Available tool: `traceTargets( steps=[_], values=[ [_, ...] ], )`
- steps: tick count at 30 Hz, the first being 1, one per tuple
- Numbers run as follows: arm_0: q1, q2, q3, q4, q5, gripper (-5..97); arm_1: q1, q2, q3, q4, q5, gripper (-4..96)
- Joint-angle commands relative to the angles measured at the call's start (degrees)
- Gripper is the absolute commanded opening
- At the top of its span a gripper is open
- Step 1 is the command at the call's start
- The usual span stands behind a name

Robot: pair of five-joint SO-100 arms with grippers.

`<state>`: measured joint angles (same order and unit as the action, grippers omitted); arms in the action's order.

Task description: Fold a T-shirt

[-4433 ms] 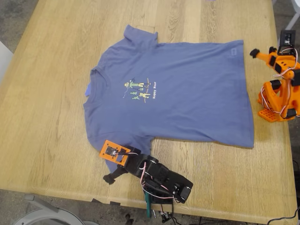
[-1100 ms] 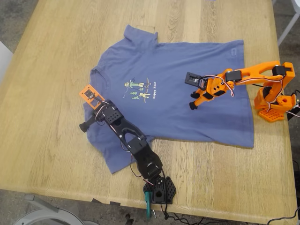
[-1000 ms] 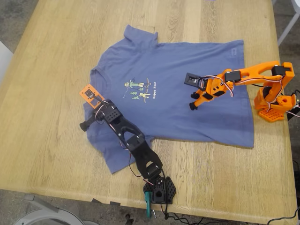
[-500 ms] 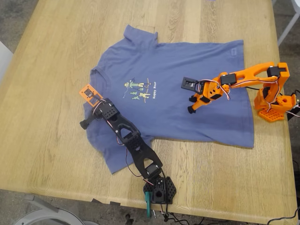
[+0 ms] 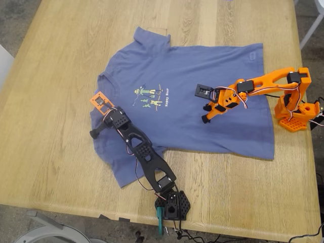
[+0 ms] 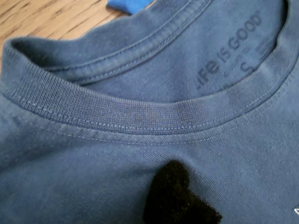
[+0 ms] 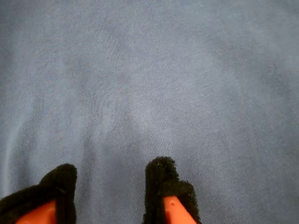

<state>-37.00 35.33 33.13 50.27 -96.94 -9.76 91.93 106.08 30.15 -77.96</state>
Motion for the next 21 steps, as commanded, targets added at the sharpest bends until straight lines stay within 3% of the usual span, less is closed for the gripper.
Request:
traceTargets(
  steps=[1, 5, 14, 21],
  values=[
    [0.6, -6.2, -20.1, 6.1, 0.4, 76, -0.5, 0.5, -2.0, -0.8, 0.4, 24.3],
    [-1.7, -24.3, -51.2, 21.6, 0.9, 76, -0.8, 0.5, -2.2, -0.8, 0.7, 23.2],
    [-3.3, -26.2, -52.4, 23.6, 2.9, 75, -1.6, 0.4, -0.3, -1.1, 1.4, 19.2],
    [-4.2, -28.7, -52.2, 25.9, 2.6, 59, -1.7, 0.1, -0.3, -1.0, 1.8, 17.3]
  ],
)
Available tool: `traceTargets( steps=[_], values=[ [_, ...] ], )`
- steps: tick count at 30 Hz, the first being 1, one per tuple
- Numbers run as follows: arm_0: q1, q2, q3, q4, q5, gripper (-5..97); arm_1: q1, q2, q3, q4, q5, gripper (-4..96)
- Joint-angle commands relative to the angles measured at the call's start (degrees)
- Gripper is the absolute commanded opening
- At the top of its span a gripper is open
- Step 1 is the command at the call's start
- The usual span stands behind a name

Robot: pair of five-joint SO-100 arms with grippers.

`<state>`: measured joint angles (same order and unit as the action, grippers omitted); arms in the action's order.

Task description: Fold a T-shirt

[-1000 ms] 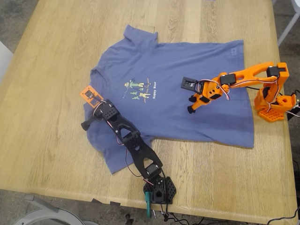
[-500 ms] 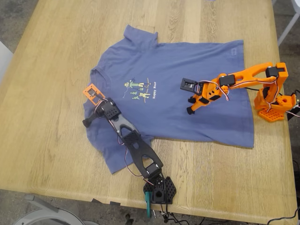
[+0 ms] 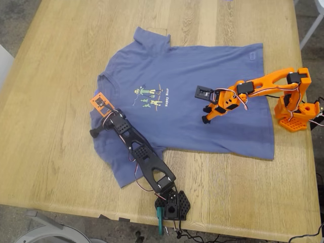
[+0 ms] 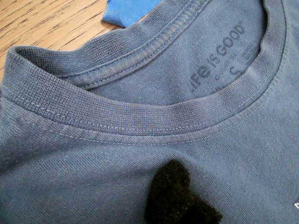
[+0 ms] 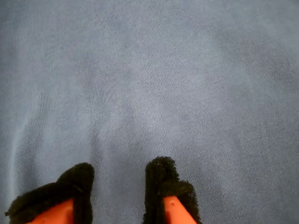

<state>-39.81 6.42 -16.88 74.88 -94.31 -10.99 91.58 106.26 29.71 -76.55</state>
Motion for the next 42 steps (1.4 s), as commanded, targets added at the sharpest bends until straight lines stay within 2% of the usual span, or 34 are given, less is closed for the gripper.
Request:
traceTargets(
  steps=[1, 5, 8, 15, 21, 28, 31, 42],
  values=[
    [-1.5, -0.2, -2.2, 2.1, 0.5, 54, -0.4, 0.4, -0.5, -0.4, 0.4, 16.9],
    [-1.8, -1.6, -2.1, 2.3, 2.0, 44, -0.4, 0.4, -1.0, 0.0, 0.5, 15.2],
    [-2.4, -2.8, -2.2, 2.3, 2.5, 41, -0.4, 0.4, -1.1, 0.3, 0.6, 14.4],
    [-4.7, -5.1, -2.3, 1.2, 1.1, 32, -0.4, 0.4, -0.4, 0.0, 1.0, 13.1],
    [-5.5, -6.9, -2.4, -1.0, -0.6, 20, 0.5, -0.4, 1.8, -3.1, 1.1, 20.0],
    [-5.8, -8.0, -2.3, -5.5, 0.1, 10, 2.5, -1.3, 2.2, -6.2, 1.9, 23.6],
    [-5.8, -8.4, -2.3, -5.8, 0.6, 0, 3.8, -2.0, 1.4, -7.5, 2.0, 24.9],
    [-2.9, -9.1, -2.3, -8.3, -0.2, 0, 3.5, -9.4, -8.2, -11.1, 6.2, 31.0]
  ],
)
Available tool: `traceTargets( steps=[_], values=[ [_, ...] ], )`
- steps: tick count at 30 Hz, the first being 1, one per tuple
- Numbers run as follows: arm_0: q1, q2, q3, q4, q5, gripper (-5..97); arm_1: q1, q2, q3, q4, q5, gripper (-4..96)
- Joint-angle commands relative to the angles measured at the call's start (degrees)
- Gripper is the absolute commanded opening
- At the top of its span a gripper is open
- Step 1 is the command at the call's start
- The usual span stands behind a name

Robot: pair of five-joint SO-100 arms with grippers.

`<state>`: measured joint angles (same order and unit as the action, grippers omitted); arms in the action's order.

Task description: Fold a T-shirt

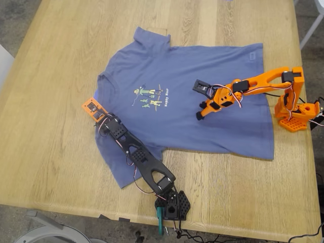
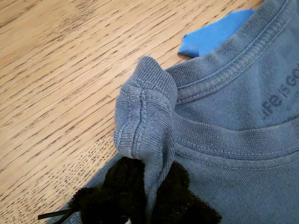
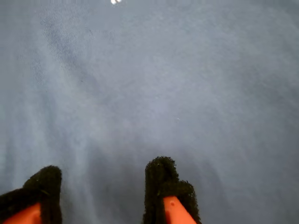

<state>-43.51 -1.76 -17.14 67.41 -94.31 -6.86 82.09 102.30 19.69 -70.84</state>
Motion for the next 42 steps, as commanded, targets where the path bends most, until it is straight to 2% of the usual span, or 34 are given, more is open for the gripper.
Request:
traceTargets(
  steps=[1, 7, 24, 42],
  values=[
    [0.9, -0.9, -2.0, -1.0, -0.3, 0, -0.8, -0.7, -4.9, -1.4, 0.7, 31.2],
    [1.1, -0.9, -2.0, -0.8, -1.0, 0, -1.8, -4.2, -7.4, -2.9, 1.4, 31.3],
    [4.5, -0.1, -2.0, 3.3, -1.7, 0, -7.5, -6.2, 7.3, -15.6, 6.7, 30.9],
    [10.1, 3.8, -2.0, 4.7, -1.8, 0, -18.9, -13.4, -3.6, -6.9, 9.8, 26.8]
  ],
)
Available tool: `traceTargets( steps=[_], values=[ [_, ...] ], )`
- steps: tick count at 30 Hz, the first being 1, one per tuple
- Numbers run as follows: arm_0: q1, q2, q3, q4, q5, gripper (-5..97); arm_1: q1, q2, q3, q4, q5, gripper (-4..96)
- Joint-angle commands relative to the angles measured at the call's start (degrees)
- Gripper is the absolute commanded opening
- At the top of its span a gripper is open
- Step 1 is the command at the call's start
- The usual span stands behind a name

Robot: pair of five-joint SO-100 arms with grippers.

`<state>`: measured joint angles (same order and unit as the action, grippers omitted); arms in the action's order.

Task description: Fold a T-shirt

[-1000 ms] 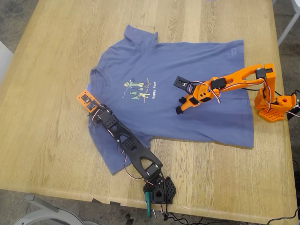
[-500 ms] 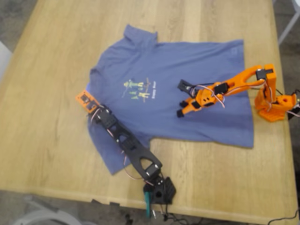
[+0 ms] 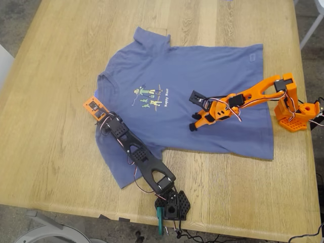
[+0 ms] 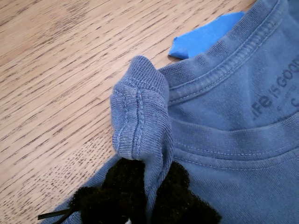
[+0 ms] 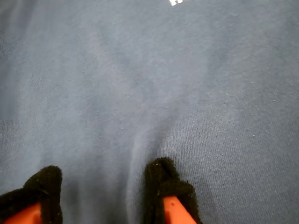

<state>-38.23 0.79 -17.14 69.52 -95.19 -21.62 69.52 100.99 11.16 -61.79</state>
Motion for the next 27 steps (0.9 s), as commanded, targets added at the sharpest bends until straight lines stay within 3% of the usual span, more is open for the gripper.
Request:
traceTargets(
  steps=[1, 7, 15, 19, 27],
  values=[
    [5.1, 1.5, -2.0, 2.6, -1.0, 0, -4.7, -1.1, -3.3, 2.5, 0.8, 26.8],
    [7.2, 4.4, -2.0, 4.7, -1.1, 0, -6.9, -1.7, -4.4, 7.6, 1.1, 19.9],
    [10.2, 11.0, -2.1, 8.3, -1.3, 0, -5.2, -1.7, -4.3, 12.6, -5.5, 11.7],
    [11.4, 14.0, -2.1, 10.6, -1.4, 0, -4.2, -0.4, -3.7, 17.1, -6.9, 0.2],
    [14.0, 18.9, -2.1, 13.9, -1.6, 0, 2.1, 2.6, -8.4, 22.5, -10.5, 0.0]
  ],
)
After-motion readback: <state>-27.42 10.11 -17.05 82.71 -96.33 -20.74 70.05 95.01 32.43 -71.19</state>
